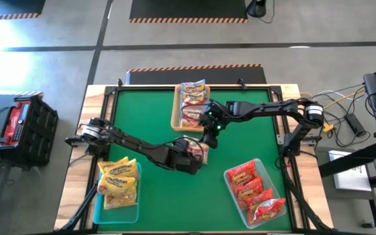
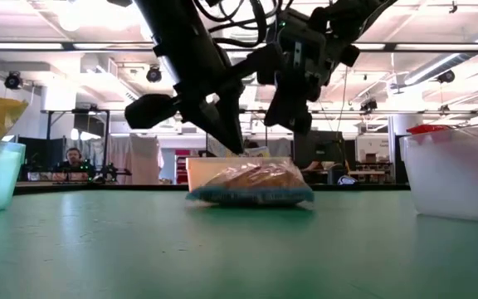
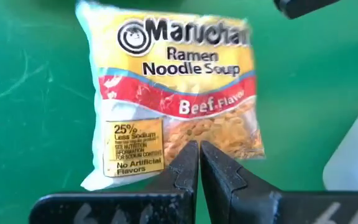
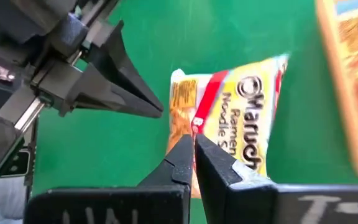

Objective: Sort Maruchan noodles
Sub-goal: Put the blue noodle pack into the yellow bin

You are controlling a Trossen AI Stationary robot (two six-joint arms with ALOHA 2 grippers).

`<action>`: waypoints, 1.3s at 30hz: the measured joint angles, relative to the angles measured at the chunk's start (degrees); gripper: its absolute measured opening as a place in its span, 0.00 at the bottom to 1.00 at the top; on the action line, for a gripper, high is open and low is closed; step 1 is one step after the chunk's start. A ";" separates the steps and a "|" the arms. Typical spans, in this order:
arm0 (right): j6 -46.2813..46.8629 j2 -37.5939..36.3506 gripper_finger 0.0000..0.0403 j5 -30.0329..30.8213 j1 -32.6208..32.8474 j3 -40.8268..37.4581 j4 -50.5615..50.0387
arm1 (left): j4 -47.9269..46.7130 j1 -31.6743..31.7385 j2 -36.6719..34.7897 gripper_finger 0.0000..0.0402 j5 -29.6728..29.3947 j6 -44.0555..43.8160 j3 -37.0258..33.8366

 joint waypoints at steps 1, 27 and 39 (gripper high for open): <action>-0.32 -0.29 0.02 0.07 -0.25 0.00 0.00 | -0.02 -0.02 -0.12 0.00 -0.80 -0.45 0.00; -4.44 2.53 0.48 5.16 -1.56 -0.17 -6.37 | 2.88 0.24 9.74 0.00 0.72 -12.96 -0.62; -2.40 5.85 0.62 5.02 -1.56 -0.17 -3.70 | 3.23 0.37 10.99 0.00 2.55 -13.02 -0.76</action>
